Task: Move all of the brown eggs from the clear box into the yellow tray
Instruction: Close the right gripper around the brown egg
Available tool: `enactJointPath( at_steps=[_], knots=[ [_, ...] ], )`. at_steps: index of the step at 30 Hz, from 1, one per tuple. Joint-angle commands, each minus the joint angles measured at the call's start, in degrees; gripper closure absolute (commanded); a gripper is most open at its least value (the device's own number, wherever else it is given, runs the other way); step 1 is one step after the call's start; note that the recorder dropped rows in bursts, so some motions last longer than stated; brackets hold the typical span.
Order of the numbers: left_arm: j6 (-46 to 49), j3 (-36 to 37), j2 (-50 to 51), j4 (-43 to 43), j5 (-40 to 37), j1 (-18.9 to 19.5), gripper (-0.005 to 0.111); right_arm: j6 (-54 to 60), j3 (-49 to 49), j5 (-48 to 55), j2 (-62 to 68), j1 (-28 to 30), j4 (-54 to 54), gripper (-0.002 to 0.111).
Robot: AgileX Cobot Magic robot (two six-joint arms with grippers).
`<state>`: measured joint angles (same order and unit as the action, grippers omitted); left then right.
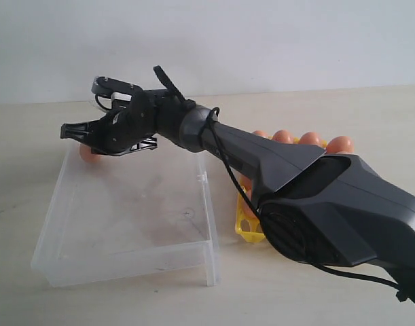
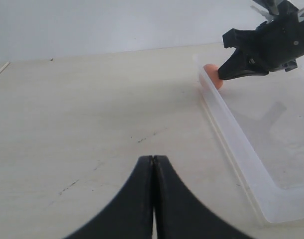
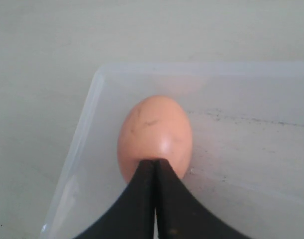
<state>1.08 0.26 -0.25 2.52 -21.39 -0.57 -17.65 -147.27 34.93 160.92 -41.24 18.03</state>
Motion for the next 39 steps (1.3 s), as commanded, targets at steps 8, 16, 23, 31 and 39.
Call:
enactJointPath(
  at_steps=[8,16,23,31,39],
  knots=[
    [0.20,-0.26,0.25,0.17,0.05,0.15,0.107,2.44,-0.58,-1.05,-2.12,-0.03,-1.20,0.082],
    [0.20,-0.26,0.25,0.17,0.05,0.15,0.107,-3.54,-0.58,-4.29,-2.12,-1.06,-3.58,0.049],
    [0.20,-0.26,0.25,0.17,0.05,0.15,0.107,-7.60,-0.58,-5.29,-1.12,-0.95,-7.26,0.049],
    [0.20,-0.26,0.25,0.17,0.05,0.15,0.107,-7.59,-0.58,-6.41,0.80,-0.95,-7.14,0.049],
    [0.20,-0.26,0.25,0.17,0.05,0.15,0.107,-7.59,-0.58,-7.93,2.21,-1.07,-4.84,0.049]
  ],
)
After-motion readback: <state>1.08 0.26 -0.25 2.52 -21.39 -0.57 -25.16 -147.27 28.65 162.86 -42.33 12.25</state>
